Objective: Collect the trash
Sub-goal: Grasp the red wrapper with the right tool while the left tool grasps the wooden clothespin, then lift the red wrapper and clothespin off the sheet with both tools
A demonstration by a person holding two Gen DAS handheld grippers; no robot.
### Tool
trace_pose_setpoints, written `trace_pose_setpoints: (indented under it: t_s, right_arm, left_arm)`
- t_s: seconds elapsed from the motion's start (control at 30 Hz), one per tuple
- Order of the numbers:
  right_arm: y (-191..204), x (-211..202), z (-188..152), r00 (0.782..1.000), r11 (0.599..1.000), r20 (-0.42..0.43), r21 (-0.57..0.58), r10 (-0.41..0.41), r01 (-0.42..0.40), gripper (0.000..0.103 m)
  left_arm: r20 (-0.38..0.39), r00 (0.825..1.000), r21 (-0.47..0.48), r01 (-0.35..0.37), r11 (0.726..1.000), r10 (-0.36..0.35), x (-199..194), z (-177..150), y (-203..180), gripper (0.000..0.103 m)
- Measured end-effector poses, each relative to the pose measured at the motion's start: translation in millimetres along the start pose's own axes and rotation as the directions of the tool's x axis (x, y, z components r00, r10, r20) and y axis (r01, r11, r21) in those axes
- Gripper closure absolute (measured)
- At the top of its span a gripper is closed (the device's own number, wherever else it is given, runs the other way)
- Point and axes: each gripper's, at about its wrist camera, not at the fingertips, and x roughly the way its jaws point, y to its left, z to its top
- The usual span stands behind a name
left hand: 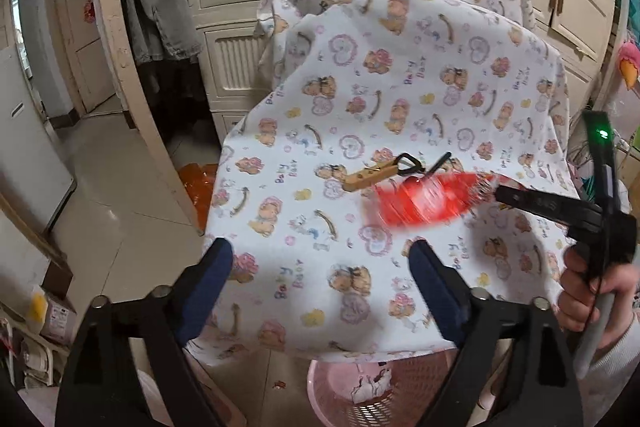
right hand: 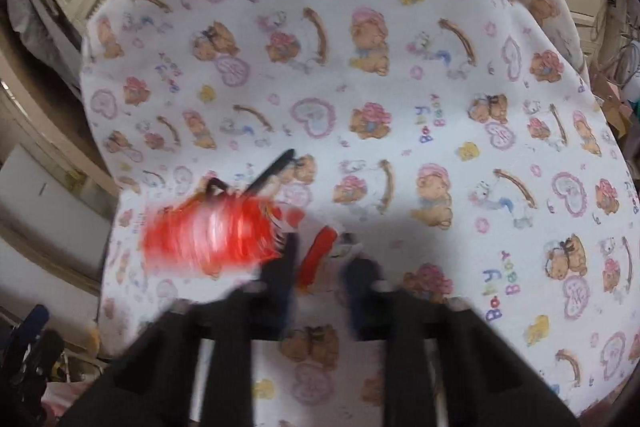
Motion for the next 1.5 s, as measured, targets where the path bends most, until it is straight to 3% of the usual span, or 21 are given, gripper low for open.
trace_pose_setpoints:
  t_s: [0.13, 0.2, 0.27, 0.33, 0.4, 0.53, 0.63, 0.7, 0.87, 1.03, 1.13, 1.2, 1.27, 1.37, 1.5]
  right_arm:
    - [3, -23, -4, 0.999, 0.999, 0.039, -0.05, -0.005, 0.007, 0.097]
    - [4, -36, -2, 0.996, 0.994, 0.047, -0.087, 0.074, -0.07, 0.097]
    - [16, -48, -5, 0.986, 0.968, -0.012, -0.191, 0.164, -0.164, 0.097]
    - [34, -51, -16, 0.975, 0.925, -0.109, -0.313, 0.193, -0.218, 0.097]
    - [41, -50, -27, 0.984, 0.915, -0.111, -0.365, 0.14, -0.172, 0.097]
    - [31, -34, -33, 0.969, 0.947, -0.195, -0.255, 0.15, -0.198, 0.097]
    - [26, -26, -35, 0.979, 0.956, -0.189, -0.264, 0.077, -0.126, 0.097]
    - [19, -23, -29, 0.98, 0.966, -0.189, -0.233, 0.07, -0.114, 0.097]
    - [3, -28, -21, 0.977, 0.976, -0.192, -0.174, 0.096, -0.13, 0.097]
    - [0, -30, -21, 0.978, 0.978, -0.188, -0.167, 0.09, -0.122, 0.096]
    - [0, -33, -22, 0.979, 0.978, -0.184, -0.172, 0.088, -0.12, 0.096]
    - [0, -32, -22, 0.98, 0.978, -0.183, -0.176, 0.079, -0.112, 0.096]
    - [0, -34, -23, 0.981, 0.978, -0.18, -0.182, 0.072, -0.105, 0.096]
    - [0, -36, -24, 0.983, 0.977, -0.172, -0.191, 0.065, -0.099, 0.096]
    - [-2, -39, -24, 0.982, 0.976, -0.159, -0.175, 0.101, -0.128, 0.095]
  left_arm:
    - [-0.006, 1.0, 0.002, -0.018, 1.0, 0.018, 8, 9, 2, 0.004]
    - [-0.01, 0.999, 0.024, -0.03, 0.999, 0.03, 16, 14, 0, 0.003]
    - [-0.022, 0.998, 0.055, -0.06, 0.997, 0.061, 27, 20, -3, 0.003]
    - [-0.036, 0.998, 0.061, -0.054, 0.997, 0.056, 39, 27, -4, 0.003]
    - [-0.05, 0.998, 0.036, -0.04, 0.999, 0.042, 50, 32, -2, 0.003]
    - [-0.079, 0.996, 0.01, -0.034, 0.999, 0.035, 70, 41, -1, 0.003]
    - [-0.116, 0.993, 0.039, -0.001, 0.999, 0.006, 92, 46, -7, 0.004]
    - [-0.155, 0.987, 0.065, 0.041, 0.997, -0.03, 109, 50, -11, 0.009]
    - [-0.211, 0.976, 0.137, 0.09, 0.986, -0.06, 142, 60, -28, 0.037]
    - [-0.179, 0.984, 0.169, 0.045, 0.985, -0.014, 158, 60, -38, 0.04]
    - [-0.2, 0.979, 0.18, 0.086, 0.98, -0.049, 166, 55, -42, 0.042]
    - [-0.197, 0.98, 0.186, 0.077, 0.98, -0.04, 168, 53, -44, 0.044]
    - [-0.199, 0.979, 0.155, 0.073, 0.985, -0.041, 168, 52, -43, 0.068]
    - [-0.225, 0.97, 0.104, 0.117, 0.988, -0.091, 169, 49, -36, 0.09]
    - [-0.26, 0.956, 0.092, 0.166, 0.982, -0.137, 159, 39, -33, 0.09]
